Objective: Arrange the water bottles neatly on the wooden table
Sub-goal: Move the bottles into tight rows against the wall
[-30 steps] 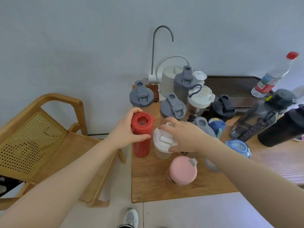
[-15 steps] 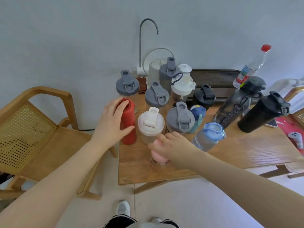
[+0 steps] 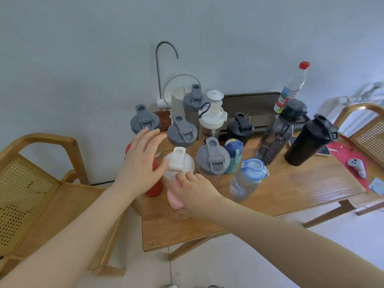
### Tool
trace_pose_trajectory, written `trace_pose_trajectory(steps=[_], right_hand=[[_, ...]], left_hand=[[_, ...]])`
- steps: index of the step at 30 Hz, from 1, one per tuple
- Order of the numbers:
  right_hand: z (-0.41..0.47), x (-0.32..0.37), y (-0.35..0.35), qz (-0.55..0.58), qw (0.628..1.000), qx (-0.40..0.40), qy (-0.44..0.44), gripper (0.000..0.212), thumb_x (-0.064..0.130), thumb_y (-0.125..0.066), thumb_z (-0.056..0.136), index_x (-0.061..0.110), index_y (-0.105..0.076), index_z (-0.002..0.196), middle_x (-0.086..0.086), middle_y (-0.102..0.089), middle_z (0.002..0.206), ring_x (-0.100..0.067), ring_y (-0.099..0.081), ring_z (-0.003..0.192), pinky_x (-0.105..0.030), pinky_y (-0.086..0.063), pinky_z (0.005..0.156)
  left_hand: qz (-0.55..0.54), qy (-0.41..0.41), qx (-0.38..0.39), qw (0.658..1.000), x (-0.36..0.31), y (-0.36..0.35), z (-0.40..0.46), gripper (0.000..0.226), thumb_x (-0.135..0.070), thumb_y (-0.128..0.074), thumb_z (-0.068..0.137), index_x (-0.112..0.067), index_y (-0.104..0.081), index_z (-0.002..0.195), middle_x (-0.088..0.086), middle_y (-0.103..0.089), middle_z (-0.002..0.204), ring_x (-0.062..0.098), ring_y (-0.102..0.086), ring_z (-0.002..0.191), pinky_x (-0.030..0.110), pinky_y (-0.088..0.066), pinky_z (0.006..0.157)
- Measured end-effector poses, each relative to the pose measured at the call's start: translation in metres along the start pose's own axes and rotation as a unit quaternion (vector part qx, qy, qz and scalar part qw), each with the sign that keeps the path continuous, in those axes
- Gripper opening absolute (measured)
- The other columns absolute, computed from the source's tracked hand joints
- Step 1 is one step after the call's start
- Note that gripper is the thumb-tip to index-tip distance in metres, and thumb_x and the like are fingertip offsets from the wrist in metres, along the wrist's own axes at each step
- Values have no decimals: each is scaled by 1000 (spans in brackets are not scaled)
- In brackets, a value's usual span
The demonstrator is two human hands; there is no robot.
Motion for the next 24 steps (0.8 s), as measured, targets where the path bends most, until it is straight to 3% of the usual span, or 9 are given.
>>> trace_pose_trajectory(steps=[4,6,8,10,13,15,18,21,24], right_hand=[[0,1,-11,-37,998,-33,-26,94,67,-67,58,15,-47,133,-3,-61,117,-20,-57,97,-28,-47,75],[-7,-3,-9,-9,996,-84,-17,89,72,-63,58,14,-54,125,-2,-62,118,-21,-58,103,-30,-48,80],[-19,-22,8,42,987,-156,-3,65,61,-60,71,13,-59,115,-5,-64,114,-24,-58,105,-35,-50,81],[-36,-56,29,65,962,-261,-39,34,43,-57,80,13,-67,94,-4,-69,95,-25,-63,90,-34,-53,69],[-72,-128,48,65,921,-355,-147,22,25,-51,81,12,-68,77,-2,-70,81,-24,-65,78,-32,-50,64],[-98,-178,53,92,892,-384,-220,21,22,-50,81,10,-68,79,-4,-70,83,-27,-64,82,-37,-52,69],[-136,-246,50,149,849,-400,-310,27,25,-47,81,8,-67,89,-8,-68,96,-31,-60,96,-40,-45,84],[-168,-301,36,213,826,-360,-379,27,20,-56,84,8,-60,109,-10,-60,116,-31,-50,113,-33,-34,94],[-190,-346,13,277,807,-293,-431,53,23,-67,82,9,-45,128,-11,-46,133,-30,-41,124,-35,-34,98]], left_hand=[[-14,-47,5,999,-12,-3,28,51,-21,-58,83,-11,-45,131,9,-43,140,25,-23,138,32,-15,108],[-34,-58,22,997,-22,-7,38,50,-20,-58,84,-11,-44,131,8,-43,140,25,-23,138,29,-13,109],[-45,-82,42,995,-34,-13,49,51,-25,-54,84,-10,-44,131,9,-44,139,26,-25,137,28,-14,108],[-50,-106,53,992,-51,-21,65,53,-28,-50,81,-9,-44,131,9,-45,137,25,-29,135,27,-15,108],[-99,-110,78,986,-87,-43,96,53,-22,-57,86,-15,-38,135,4,-41,140,18,-31,132,20,-18,104],[-138,-103,104,980,-117,-66,118,58,-19,-60,86,-18,-33,138,1,-38,142,15,-34,130,17,-21,100],[-186,-66,136,971,-161,-107,152,72,-24,-66,82,-20,-24,142,2,-35,145,16,-38,130,24,-30,100],[-224,27,174,959,-199,-151,180,91,-30,-74,74,-22,-16,144,6,-34,147,20,-39,130,33,-34,103],[-236,128,188,945,-225,-196,192,101,-35,-81,64,-19,-19,141,6,-40,144,23,-42,128,38,-39,103]])
Point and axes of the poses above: each hand's wrist, its own z-axis towards the middle knuckle, its own y-axis out of the back of the hand, x = y × z, the point moved 1 cm from there along z, towards the middle knuckle
